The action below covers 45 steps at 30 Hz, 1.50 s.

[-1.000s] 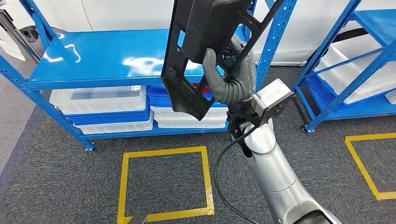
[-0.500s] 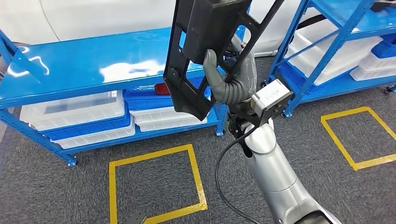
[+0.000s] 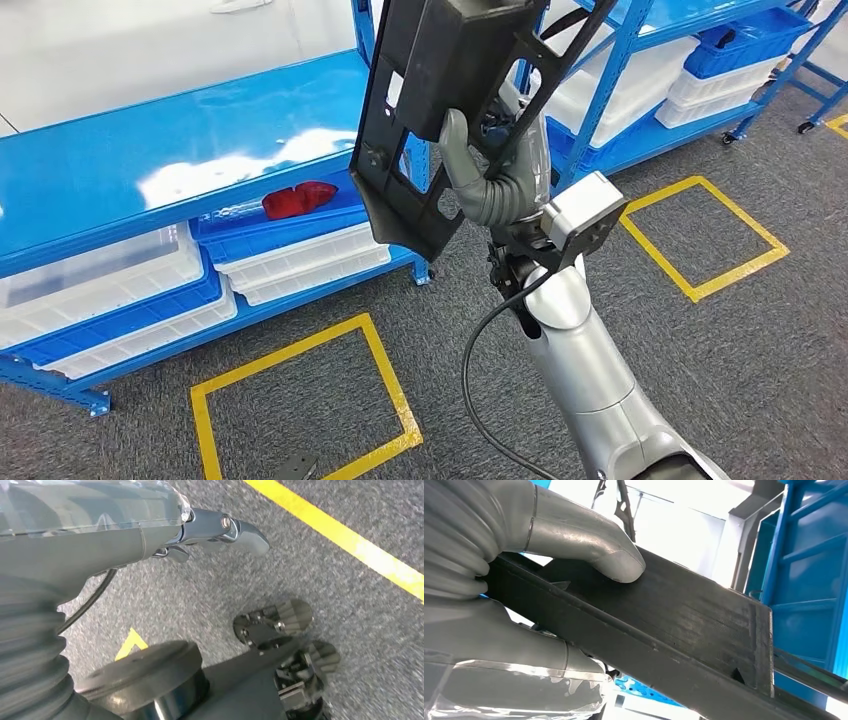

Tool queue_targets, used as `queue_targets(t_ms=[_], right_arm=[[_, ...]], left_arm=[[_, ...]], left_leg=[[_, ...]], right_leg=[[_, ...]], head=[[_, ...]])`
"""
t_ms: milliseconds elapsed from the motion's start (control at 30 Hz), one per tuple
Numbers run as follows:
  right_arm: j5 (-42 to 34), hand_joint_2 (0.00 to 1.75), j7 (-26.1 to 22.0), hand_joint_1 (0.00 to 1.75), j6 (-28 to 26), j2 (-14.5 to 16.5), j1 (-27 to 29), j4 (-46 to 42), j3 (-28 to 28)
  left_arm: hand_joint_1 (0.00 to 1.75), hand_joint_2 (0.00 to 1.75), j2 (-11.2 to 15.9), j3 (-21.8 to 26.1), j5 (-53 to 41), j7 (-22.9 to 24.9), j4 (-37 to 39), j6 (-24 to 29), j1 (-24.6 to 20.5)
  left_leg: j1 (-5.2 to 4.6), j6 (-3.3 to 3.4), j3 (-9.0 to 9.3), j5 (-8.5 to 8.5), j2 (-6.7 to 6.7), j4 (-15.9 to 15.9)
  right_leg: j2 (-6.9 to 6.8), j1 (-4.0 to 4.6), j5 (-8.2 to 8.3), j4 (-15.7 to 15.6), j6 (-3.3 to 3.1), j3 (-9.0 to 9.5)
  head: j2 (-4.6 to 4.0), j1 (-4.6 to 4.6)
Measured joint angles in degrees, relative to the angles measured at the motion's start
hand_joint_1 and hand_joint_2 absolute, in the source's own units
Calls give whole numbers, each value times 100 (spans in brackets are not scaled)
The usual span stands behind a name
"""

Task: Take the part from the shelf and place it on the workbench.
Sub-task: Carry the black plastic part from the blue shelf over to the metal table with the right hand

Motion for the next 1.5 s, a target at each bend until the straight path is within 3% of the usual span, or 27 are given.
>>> queue_targets(t_ms=[67,133,200,233,267,333,400,433,500,567,633,667,733,767,800,867,933,1000,1033,1100,1167,1233,1267,1333,1400,1433,1500], right_arm=[[-2,175,-8,169,-1,-7,-6,-5,-21],[-2,175,-15,169,1,-10,-14,-8,-25],[-2,175,-16,169,2,-17,-1,-5,-23],[-2,175,-13,169,2,-22,5,-3,-24],[-2,175,-14,169,2,-27,9,-2,-25],[-2,175,-15,169,2,-29,3,-8,-25],[-2,175,-16,169,3,-27,-7,-13,-23],[-2,175,-17,169,4,-27,-9,-14,-23],[-2,175,-17,169,4,-30,-8,-14,-26],[-3,175,-17,169,4,-29,-13,-16,-29],[-3,175,-17,169,7,-18,-13,-16,-28],[-3,175,-16,169,9,-14,-4,-16,-27],[-7,175,-18,169,11,-13,24,-15,-27],[-8,175,-21,169,13,-13,44,-26,-27],[-10,175,-25,169,19,-13,72,-55,-27],[-11,175,-38,169,27,-15,167,-177,-27],[-11,175,-62,169,-2,-32,296,-329,-32],[-22,175,-120,169,-27,-88,428,-443,-81],[-27,175,-158,169,-24,-126,490,-489,-126],[-17,175,-221,169,-17,-184,582,-586,-217],[6,175,-254,169,-13,-210,670,-672,-263],[15,175,-261,169,-11,-235,776,-720,-292],[16,175,-258,169,-11,-249,819,-733,-306],[28,175,-254,169,-19,-268,865,-773,-331],[49,175,-253,169,-28,-273,881,-836,-361],[58,175,-254,169,-32,-274,895,-863,-382],[73,175,-255,169,-36,-280,945,-901,-434]], left_arm=[[0,175,-14,0,-1,-2,0,-3,-11],[0,175,-20,0,0,-2,0,-5,-11],[0,175,-19,0,1,0,-1,-7,5],[0,175,-18,0,1,0,0,-7,9],[0,175,-19,0,1,0,0,-7,9],[0,175,-24,0,1,0,1,-7,3],[0,175,-27,0,1,0,1,-7,1],[0,175,-26,0,1,0,1,-7,1],[0,175,-26,0,1,0,1,-7,-1],[0,175,-29,0,1,0,1,-6,-12],[0,175,-29,0,3,0,1,-2,-2],[0,175,-29,0,5,0,1,2,12],[0,175,-29,0,8,-1,1,8,39],[0,175,-29,0,11,-3,1,12,47],[0,175,-28,0,18,-8,1,16,52],[0,175,-19,0,35,-27,1,27,61],[0,175,-8,0,36,-51,1,29,74],[0,175,-11,0,18,-67,1,25,85],[0,175,-17,0,9,-70,0,21,87],[0,175,-31,0,3,-78,-1,14,90],[0,175,-30,1,3,-84,-2,9,110],[0,175,-27,2,3,-83,-2,7,126],[0,175,-27,2,2,-83,-2,7,124],[0,175,-28,2,0,-83,-2,5,115],[0,175,-27,1,-2,-82,-2,4,111],[0,175,-26,0,-1,-79,-2,6,111],[0,175,-28,1,2,-72,-2,14,115]], left_leg=[[31,45,24,42,140,-71],[36,67,28,55,288,-92],[36,64,17,50,448,-84],[38,58,14,45,524,-80],[40,46,16,37,595,-73],[43,3,29,10,714,-51],[20,-61,40,-22,814,-23],[8,-97,46,-31,863,-20],[11,-172,61,-46,945,-27],[41,-226,10,-206,785,141],[56,-241,-248,-587,491,776],[53,-239,-433,-778,411,1199],[48,-223,-669,-897,359,1700],[47,-202,-638,-781,346,1617],[46,-173,-508,-577,308,1316],[52,-104,-160,-200,69,519],[47,-75,27,-107,-118,106],[43,-61,67,-114,-56,29],[51,-36,80,-92,8,-5],[74,21,108,-49,164,-75],[57,50,115,-46,334,-87],[48,49,116,-60,504,-82],[48,40,119,-70,582,-79],[46,5,136,-102,720,-60],[18,-57,157,-150,828,-36],[3,-92,172,-171,876,-29],[-1,-160,210,-196,984,-42]], right_leg=[[-245,20,-142,190,76,-103],[-564,-4,-506,855,156,-421],[-653,-68,-759,1567,224,-768],[-672,-98,-739,1659,249,-809],[-702,-121,-615,1504,267,-722],[-899,-131,-275,697,277,-283],[-1066,-88,-97,102,212,21],[-1081,-60,-96,20,165,49],[-947,-46,-68,16,72,25],[-825,-68,-30,-17,-18,25],[-704,-71,-7,-36,-84,26],[-636,-58,-2,-34,-104,21],[-469,-27,5,-27,-120,17],[-379,-14,7,-20,-124,19],[-289,-3,6,-10,-123,23],[-136,9,3,15,-108,16],[-8,-11,16,32,-54,-31],[106,-35,49,18,29,-73],[60,-29,39,26,65,-86],[-250,-5,-157,324,123,-234],[-570,-30,-519,1064,168,-598],[-651,-80,-683,1635,214,-889],[-675,-105,-617,1621,233,-881],[-828,-136,-268,930,253,-506],[-1082,-107,-40,224,217,-122],[-1149,-85,-14,66,186,-43],[-1057,-51,-24,34,111,-55]], head=[[0,1],[0,1],[0,0],[0,0],[0,0],[0,0],[0,-1],[0,0],[0,0],[0,-1],[0,-1],[0,-1],[0,-1],[0,-1],[0,-1],[0,0],[0,-1],[0,-1],[0,-1],[0,1],[0,1],[0,1],[0,1],[0,1],[0,0],[0,0],[0,1]])
